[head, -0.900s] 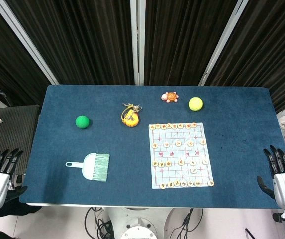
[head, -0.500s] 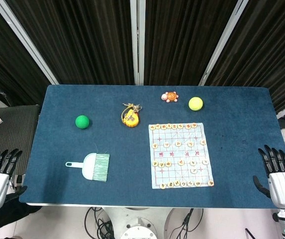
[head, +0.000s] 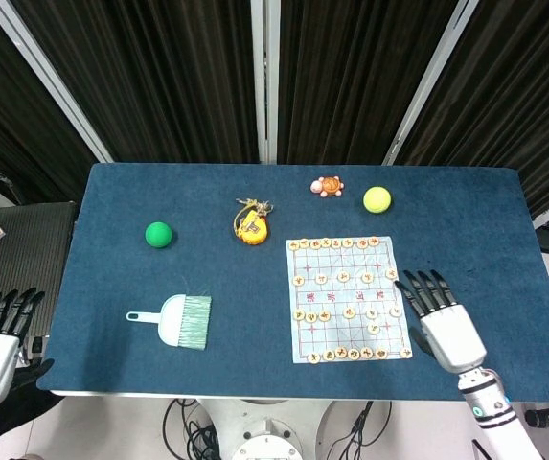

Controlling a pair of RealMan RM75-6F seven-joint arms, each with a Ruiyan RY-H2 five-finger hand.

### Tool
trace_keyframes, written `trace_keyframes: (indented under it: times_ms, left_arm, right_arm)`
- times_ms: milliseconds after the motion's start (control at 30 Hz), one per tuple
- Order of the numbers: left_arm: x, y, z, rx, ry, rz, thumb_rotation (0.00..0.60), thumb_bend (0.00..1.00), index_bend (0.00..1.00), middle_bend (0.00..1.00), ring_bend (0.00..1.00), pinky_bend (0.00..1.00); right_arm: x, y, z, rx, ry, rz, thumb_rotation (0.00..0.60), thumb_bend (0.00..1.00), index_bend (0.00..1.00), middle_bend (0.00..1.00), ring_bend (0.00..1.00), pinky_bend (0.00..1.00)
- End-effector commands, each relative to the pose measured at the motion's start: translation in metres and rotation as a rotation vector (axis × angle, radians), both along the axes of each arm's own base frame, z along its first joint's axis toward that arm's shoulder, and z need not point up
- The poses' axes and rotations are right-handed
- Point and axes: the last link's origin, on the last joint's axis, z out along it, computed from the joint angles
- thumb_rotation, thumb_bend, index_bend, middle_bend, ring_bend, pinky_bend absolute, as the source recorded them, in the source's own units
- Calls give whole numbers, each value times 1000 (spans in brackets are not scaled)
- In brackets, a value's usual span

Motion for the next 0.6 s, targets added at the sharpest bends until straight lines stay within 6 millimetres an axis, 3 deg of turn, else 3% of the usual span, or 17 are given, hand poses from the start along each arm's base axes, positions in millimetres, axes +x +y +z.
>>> trace_keyframes:
  times_ms: [33, 200, 600]
  left_arm:
    - [0, -3, 1, 3, 0, 2, 600, 103, 49, 47, 0, 0]
    - [-2, -8, 3, 1, 3, 5, 600, 103, 49, 47, 0, 0]
    - [-8, -12, 5, 3, -13, 13, 600, 103, 49, 47, 0, 0]
  right_arm:
    - [34, -17, -43, 34, -6, 25, 600, 215, 186, 0, 0, 0]
    - [51, -27, -85, 71, 49, 8, 600, 215, 210, 0, 0, 0]
    - [79, -33, -136, 124, 106, -13, 600, 216, 237, 0, 0, 0]
